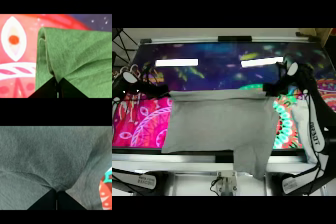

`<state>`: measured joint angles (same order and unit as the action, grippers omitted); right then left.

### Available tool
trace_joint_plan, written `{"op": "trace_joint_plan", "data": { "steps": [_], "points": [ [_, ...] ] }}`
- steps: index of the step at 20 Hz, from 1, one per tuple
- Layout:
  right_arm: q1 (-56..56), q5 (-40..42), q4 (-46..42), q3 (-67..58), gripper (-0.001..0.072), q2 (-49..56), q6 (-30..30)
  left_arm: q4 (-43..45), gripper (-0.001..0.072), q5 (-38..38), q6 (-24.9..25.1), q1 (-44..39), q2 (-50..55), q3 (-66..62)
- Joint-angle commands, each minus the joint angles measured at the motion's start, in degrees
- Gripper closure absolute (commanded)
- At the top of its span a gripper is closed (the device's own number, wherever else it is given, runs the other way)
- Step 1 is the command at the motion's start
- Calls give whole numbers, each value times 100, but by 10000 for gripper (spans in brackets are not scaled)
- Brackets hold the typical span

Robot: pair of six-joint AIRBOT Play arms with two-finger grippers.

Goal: Fold the shirts.

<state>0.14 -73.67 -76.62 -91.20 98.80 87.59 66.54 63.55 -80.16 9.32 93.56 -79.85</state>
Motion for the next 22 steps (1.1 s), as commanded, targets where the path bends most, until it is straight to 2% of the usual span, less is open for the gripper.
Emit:
{"op": "trace_joint_plan", "data": {
  "steps": [1,5,10,13,16,17,18,19,20,21,22],
  "points": [
    [26,-695,-44,179,652,-39,-15,361,677,802,111,42,-11,146],
    [39,-1073,-92,509,652,-48,-22,407,677,1010,275,44,-85,177],
    [39,-1202,-1097,549,652,-122,98,420,677,1217,345,256,-26,184],
    [70,-730,-680,809,652,-122,243,393,677,1198,345,208,127,214],
    [105,-538,-726,1082,651,-122,372,402,677,1193,295,164,354,339],
    [105,-560,-728,1080,646,-129,372,400,676,1202,297,166,393,348],
    [105,-568,-726,1080,573,-140,372,398,672,1202,297,166,400,345],
    [105,-590,-721,1080,317,-162,365,400,489,1220,243,173,389,343],
    [105,-640,-713,1080,202,-208,317,404,174,1257,48,190,361,341],
    [105,-748,-732,1080,202,-299,275,404,99,1390,0,234,319,299],
    [103,-881,-763,1080,202,-437,212,413,100,1567,17,315,240,229]
  ]
}}
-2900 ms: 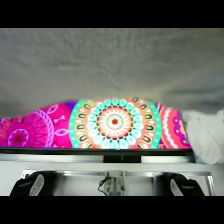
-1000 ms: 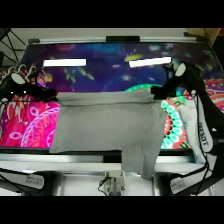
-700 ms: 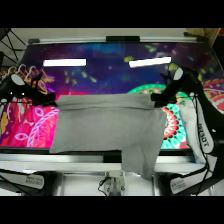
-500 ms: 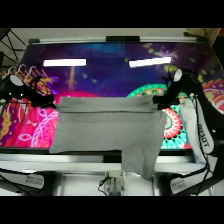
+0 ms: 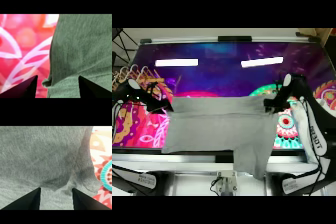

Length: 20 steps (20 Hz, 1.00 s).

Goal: Fold the shirts.

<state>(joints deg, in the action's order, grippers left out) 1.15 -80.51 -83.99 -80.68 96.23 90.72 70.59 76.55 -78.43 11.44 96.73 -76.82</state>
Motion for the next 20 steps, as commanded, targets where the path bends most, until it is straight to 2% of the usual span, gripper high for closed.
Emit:
{"op": "trace_joint_plan", "data": {
  "steps": [1,3,5,8,11,14,20],
  "points": [
    [-24,-358,-164,28,202,-391,-140,61,102,437,-66,208,-188,-146],
    [-155,-758,-525,31,202,-874,-227,326,102,1084,179,535,-538,-133],
    [-509,-1040,-608,160,202,-1373,-369,332,105,1517,372,1008,-1067,415],
    [-1073,-863,-487,706,202,-2170,-393,48,106,999,693,1635,-2297,2417],
    [-1384,-625,-330,1152,202,-2754,-398,-11,105,424,1185,1845,-3222,4138],
    [-1394,-632,-306,1202,202,-2907,-407,-186,105,42,1198,1823,-3338,4725],
    [-1390,-673,-313,1202,202,-2907,-420,-815,106,-315,1281,1792,-3300,4992]
  ]
}}
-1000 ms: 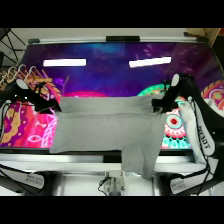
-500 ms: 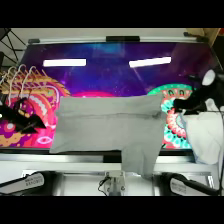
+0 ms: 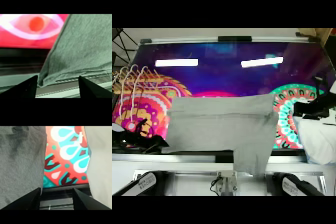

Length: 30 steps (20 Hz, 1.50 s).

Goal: Fold the shirts.

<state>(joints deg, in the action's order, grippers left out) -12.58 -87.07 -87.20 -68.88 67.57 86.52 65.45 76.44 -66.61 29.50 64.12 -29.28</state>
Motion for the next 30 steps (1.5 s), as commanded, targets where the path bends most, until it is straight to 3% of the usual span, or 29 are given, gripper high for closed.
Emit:
{"op": "trace_joint_plan", "data": {
  "steps": [1,2,3,6,11,15,26,27,28,30],
  "points": [
    [-17,-31,9,22,202,-42,0,-330,106,-367,96,-39,-37,308],
    [-17,-55,11,22,202,-42,0,-361,108,-415,96,-66,-37,382],
    [-17,-92,9,22,202,-42,0,-382,203,-448,81,-83,-37,452],
    [-2,-278,92,59,202,-74,-13,-393,674,-417,87,-83,-42,496],
    [144,437,977,2376,201,-1266,-219,-396,675,-503,208,-83,-52,457],
    [173,852,1698,4157,201,-1209,-542,-400,676,-522,186,-83,-61,411],
    [175,1591,1943,4627,236,-754,-424,-400,676,-518,186,-83,-61,404],
    [173,1626,1943,4627,440,-702,-431,-400,676,-540,186,-83,-61,402],
    [173,1613,1963,4625,487,-693,-455,-400,676,-555,188,-83,-61,387],
    [173,1342,2146,4531,652,-697,-817,-404,676,-546,188,-83,-66,289]
  ]
}}
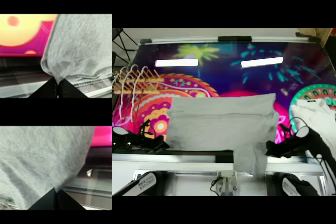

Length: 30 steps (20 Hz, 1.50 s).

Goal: Fold the shirts.

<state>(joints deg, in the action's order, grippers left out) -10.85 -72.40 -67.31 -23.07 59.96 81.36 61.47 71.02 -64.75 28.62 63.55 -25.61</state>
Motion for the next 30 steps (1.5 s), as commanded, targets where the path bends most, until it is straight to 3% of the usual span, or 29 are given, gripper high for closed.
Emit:
{"op": "trace_joint_plan", "data": {
  "steps": [1,4,7,11,15,17,21,23,24,26,28,30],
  "points": [
    [-4,-343,162,-227,652,63,-437,-61,676,7,42,4,-33,-177],
    [-4,-855,201,-1263,653,63,-603,-514,676,227,409,4,-164,-807],
    [0,-146,262,-2559,656,103,-393,-632,677,203,372,-44,-107,-1823],
    [2,957,850,-3689,656,1025,-315,-940,677,-197,44,-549,769,-2966],
    [50,1357,1287,-4568,655,2356,-291,-951,675,-426,-629,-1019,2116,-4312],
    [219,1609,1285,-4835,654,2920,-238,-953,675,-461,-960,-1204,2726,-4861],
    [428,1912,1108,-4972,653,3532,-138,-968,672,-459,-1167,-1486,3589,-5519],
    [363,1873,859,-4972,653,3543,-66,-968,626,-463,-1165,-1591,3786,-5593],
    [286,1775,874,-4988,616,3528,-63,-966,544,-457,-1161,-1617,3834,-5591],
    [111,1128,1213,-5145,32,3480,-614,-964,144,-337,-1156,-1587,3825,-5608],
    [-92,269,968,-5416,32,3362,-911,-946,113,31,-1119,-1445,3814,-5831],
    [-295,-50,229,-5530,26,3270,-796,-946,114,459,-1139,-1248,3788,-6181]
  ]
}}
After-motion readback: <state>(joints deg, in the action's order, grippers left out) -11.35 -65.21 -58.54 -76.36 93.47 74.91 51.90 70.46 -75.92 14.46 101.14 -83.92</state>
